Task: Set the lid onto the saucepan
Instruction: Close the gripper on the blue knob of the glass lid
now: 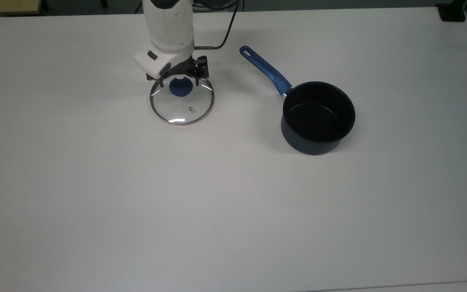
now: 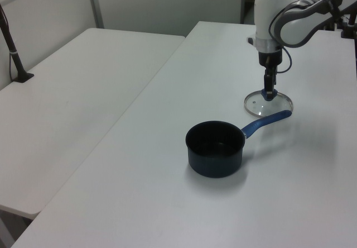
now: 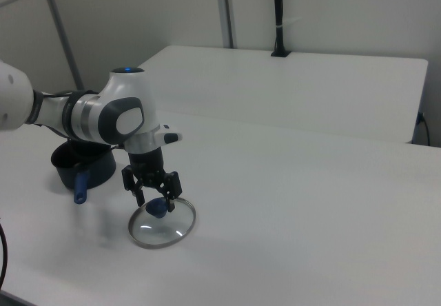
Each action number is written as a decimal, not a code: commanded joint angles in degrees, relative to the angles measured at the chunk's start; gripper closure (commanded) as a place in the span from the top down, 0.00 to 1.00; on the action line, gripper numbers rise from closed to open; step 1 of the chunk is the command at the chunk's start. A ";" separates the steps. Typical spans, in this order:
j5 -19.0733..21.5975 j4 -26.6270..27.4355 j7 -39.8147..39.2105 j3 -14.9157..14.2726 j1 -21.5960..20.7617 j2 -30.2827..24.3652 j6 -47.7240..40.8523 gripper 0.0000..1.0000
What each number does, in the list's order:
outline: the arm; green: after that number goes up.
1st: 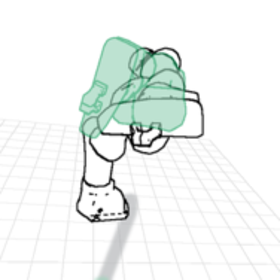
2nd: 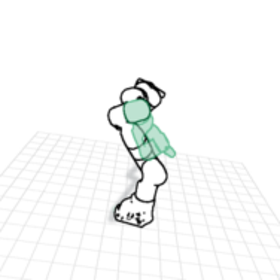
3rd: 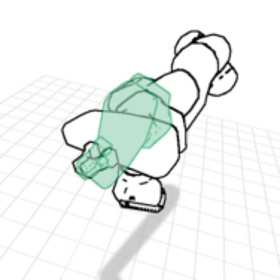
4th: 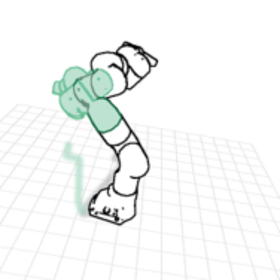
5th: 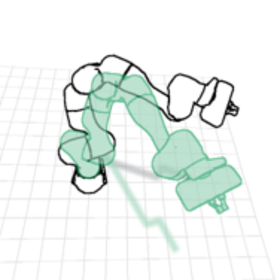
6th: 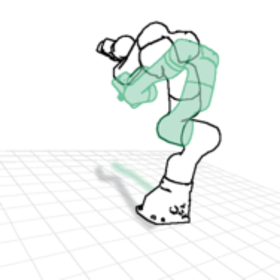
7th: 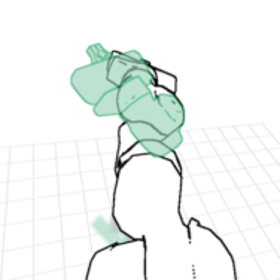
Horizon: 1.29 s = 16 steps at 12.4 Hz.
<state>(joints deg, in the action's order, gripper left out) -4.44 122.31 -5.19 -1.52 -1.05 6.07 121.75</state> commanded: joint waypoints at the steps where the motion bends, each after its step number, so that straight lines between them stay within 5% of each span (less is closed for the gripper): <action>1: -0.92 0.56 -0.34 -0.50 -1.15 1.13 3.40 0.92; 8: -0.92 -0.32 -0.70 -0.59 -0.97 1.49 3.41 0.63; 11: -0.92 -0.40 -1.84 -1.03 -1.06 1.05 1.66 0.57; 16: 0.13 -9.17 -6.58 -3.13 -1.06 0.08 -11.96 0.54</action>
<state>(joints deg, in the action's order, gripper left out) -4.47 117.61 -9.04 -2.67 -1.53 7.69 115.69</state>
